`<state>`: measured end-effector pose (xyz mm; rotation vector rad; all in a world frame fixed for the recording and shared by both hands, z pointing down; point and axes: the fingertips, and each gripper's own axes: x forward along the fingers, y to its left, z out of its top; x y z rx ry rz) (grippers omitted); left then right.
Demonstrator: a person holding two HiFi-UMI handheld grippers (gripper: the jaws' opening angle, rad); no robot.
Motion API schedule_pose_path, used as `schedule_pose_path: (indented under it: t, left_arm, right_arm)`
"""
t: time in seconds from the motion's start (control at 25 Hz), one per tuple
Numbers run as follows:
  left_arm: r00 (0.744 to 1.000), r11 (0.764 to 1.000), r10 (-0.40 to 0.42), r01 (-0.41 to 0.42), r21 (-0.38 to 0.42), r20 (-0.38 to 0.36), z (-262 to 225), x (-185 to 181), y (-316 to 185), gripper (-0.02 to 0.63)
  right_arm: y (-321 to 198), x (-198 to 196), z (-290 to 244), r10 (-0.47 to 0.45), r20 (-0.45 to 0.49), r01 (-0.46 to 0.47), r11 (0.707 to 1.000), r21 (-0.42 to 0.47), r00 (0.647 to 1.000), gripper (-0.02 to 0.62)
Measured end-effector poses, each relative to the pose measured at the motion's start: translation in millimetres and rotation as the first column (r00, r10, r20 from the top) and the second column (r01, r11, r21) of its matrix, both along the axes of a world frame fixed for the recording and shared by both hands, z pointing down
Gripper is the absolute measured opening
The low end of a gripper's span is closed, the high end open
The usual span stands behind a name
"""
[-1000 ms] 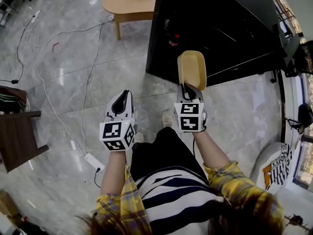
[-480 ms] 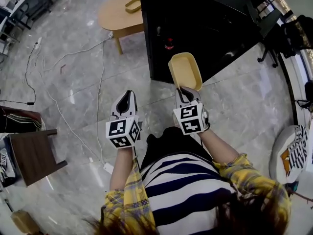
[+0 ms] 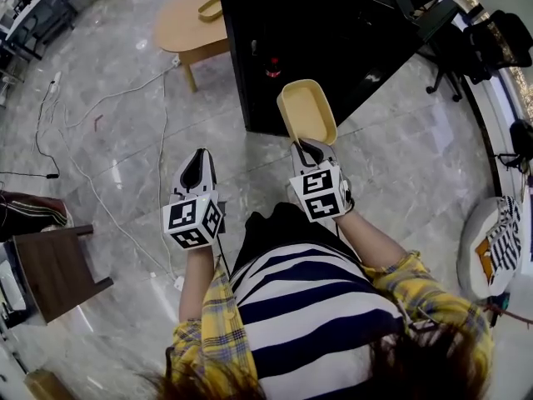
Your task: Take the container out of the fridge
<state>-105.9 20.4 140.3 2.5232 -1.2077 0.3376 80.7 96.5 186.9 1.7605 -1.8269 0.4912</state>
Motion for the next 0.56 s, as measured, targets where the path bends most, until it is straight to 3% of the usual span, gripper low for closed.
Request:
schedule_pose_path:
  t: [0.56]
  left_arm:
    - [1.0, 1.0, 0.005, -0.004, 0.027, -0.018, -14.1, -4.2, 1.8, 0.034]
  right_arm:
    - [-9.8, -4.7, -6.5, -0.035, -0.007, 0.035, 0.999, 0.011, 0.999, 0.046]
